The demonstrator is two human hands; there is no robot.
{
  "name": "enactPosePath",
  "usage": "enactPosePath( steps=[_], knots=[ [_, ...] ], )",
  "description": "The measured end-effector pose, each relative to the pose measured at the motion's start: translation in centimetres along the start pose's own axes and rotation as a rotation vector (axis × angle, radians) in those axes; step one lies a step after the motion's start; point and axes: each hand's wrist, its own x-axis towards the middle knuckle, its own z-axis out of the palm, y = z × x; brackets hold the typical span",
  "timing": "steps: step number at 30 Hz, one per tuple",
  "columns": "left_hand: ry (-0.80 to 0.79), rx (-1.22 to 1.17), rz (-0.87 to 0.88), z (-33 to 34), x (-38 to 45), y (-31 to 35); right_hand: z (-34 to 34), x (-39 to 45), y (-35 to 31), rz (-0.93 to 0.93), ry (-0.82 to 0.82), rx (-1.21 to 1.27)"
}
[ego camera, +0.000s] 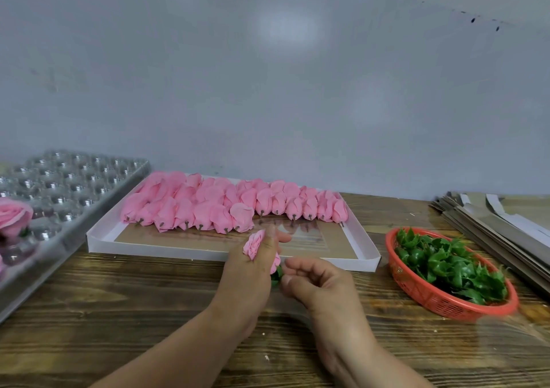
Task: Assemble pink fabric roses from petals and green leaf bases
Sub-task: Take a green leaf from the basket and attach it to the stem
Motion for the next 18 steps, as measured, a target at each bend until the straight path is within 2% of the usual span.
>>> enactPosePath(
  steps=[6, 18],
  knots=[
    [0.053, -0.026, 0.005, 0.1, 0.03, 0.16, -0.09, 0.04, 0.03, 0.265, -0.111, 0.181],
    [-0.064, -0.06, 0.005, 0.17, -0.52, 0.56, -0.2, -0.02, -0.84, 0.221, -0.077, 0.216]
  ],
)
